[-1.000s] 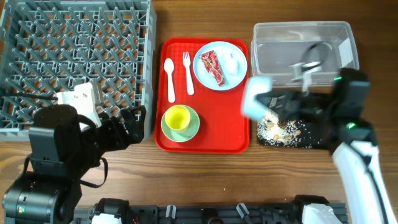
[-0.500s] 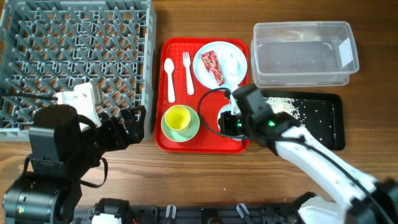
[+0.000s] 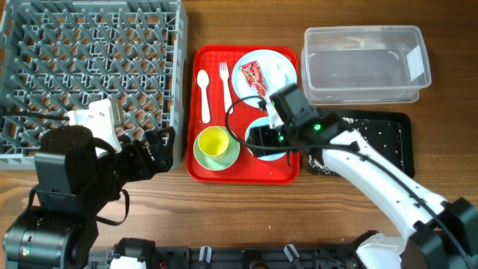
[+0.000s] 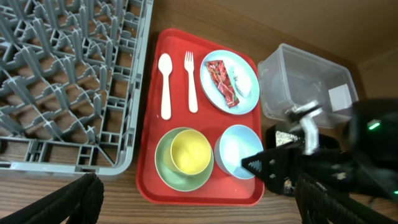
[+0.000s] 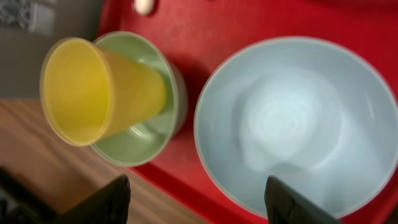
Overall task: Sort waste into correct bins and load items into the dishwasher rack
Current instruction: 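Place the empty blue bowl back on the red tray, then grasp the red wrapper from the white plate with right gripper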
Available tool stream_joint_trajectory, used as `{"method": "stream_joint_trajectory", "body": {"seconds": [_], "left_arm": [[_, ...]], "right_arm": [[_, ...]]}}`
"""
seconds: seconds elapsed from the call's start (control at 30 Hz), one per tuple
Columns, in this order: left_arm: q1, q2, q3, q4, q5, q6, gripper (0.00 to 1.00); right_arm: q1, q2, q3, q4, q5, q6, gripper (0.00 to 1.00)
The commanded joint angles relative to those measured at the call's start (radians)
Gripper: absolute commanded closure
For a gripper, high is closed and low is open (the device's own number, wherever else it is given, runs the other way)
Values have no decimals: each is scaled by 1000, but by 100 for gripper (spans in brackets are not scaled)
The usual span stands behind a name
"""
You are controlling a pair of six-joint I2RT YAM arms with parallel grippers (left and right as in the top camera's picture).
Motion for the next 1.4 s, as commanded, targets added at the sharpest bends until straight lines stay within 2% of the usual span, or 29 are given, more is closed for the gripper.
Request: {"method": "stream_joint_trajectory", "body": {"seconds": [0.0, 0.1, 0.23, 0.4, 0.5, 0.57, 0.67, 0.7, 0.87, 0.93, 1.0, 1.13, 1.23, 1.33, 1.37], "left_arm": [[8, 0, 13, 0, -5, 11, 0], [8, 0, 13, 0, -5, 11, 0], [8, 0, 13, 0, -5, 12, 0], [8, 0, 13, 0, -5, 11, 0], [8, 0, 13, 0, -5, 12, 0], [8, 0, 13, 0, -5, 11, 0], [8, 0, 13, 0, -5, 11, 0], [8, 0, 13, 0, -5, 11, 0], [8, 0, 13, 0, -5, 11, 0], [8, 0, 13, 0, -5, 11, 0], [8, 0, 13, 0, -5, 11, 0], [8, 0, 13, 0, -5, 12, 0], [8, 0, 13, 0, -5, 12, 0], [8, 0, 13, 0, -5, 11, 0], [8, 0, 13, 0, -5, 11, 0]], "right_arm": [[3, 2, 236, -143, 10, -51, 31], [3, 12, 375, -241, 48, -48, 36], [3, 45, 420, -225, 81, -40, 39], [2, 179, 420, -101, 249, -73, 39], [-10, 282, 420, 26, 289, -159, 38], [-18, 348, 420, 93, 314, -160, 39], [-43, 430, 420, 146, 384, -156, 51], [-54, 455, 420, 159, 393, -158, 51], [-110, 554, 420, 209, 309, -183, 50], [-113, 584, 419, 226, 289, -187, 40], [-113, 618, 419, 249, 285, -186, 38], [-112, 647, 419, 262, 278, -186, 57], [-112, 647, 419, 257, 278, -183, 67], [-112, 646, 420, 238, 278, -178, 94], [-112, 641, 420, 231, 278, -179, 96]]}}
